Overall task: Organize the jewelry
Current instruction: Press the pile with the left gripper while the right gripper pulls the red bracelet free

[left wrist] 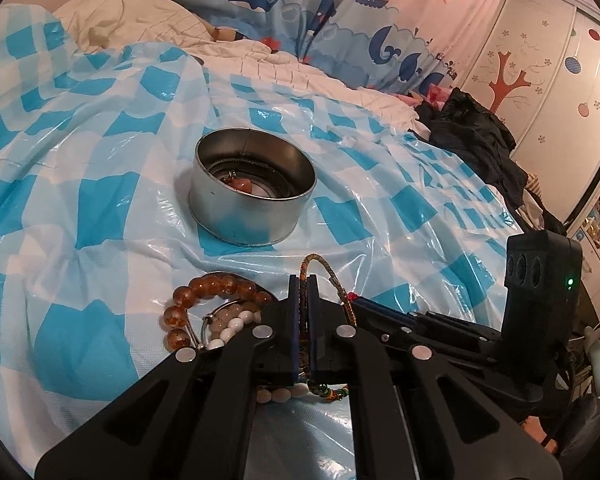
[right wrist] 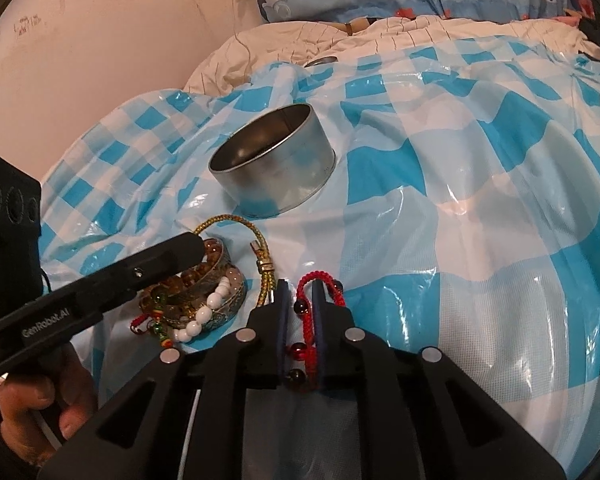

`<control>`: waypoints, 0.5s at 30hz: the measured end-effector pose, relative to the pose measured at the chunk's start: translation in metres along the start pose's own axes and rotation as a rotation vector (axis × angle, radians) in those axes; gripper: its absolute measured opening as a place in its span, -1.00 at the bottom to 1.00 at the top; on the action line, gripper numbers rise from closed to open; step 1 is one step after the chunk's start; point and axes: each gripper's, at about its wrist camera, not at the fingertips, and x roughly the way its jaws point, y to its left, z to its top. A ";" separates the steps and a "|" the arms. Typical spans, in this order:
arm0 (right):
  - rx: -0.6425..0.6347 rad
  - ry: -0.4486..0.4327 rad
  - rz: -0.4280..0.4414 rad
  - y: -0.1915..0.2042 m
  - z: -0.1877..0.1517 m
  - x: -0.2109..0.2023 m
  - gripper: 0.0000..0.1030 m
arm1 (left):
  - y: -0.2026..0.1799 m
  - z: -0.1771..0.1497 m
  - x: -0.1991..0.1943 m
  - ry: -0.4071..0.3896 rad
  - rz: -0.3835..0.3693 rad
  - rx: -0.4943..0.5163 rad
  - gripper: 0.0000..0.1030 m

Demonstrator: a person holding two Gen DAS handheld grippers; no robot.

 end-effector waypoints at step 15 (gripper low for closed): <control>0.055 -0.008 0.063 -0.011 0.001 0.000 -0.83 | -0.006 -0.001 0.005 0.011 -0.018 -0.002 -0.95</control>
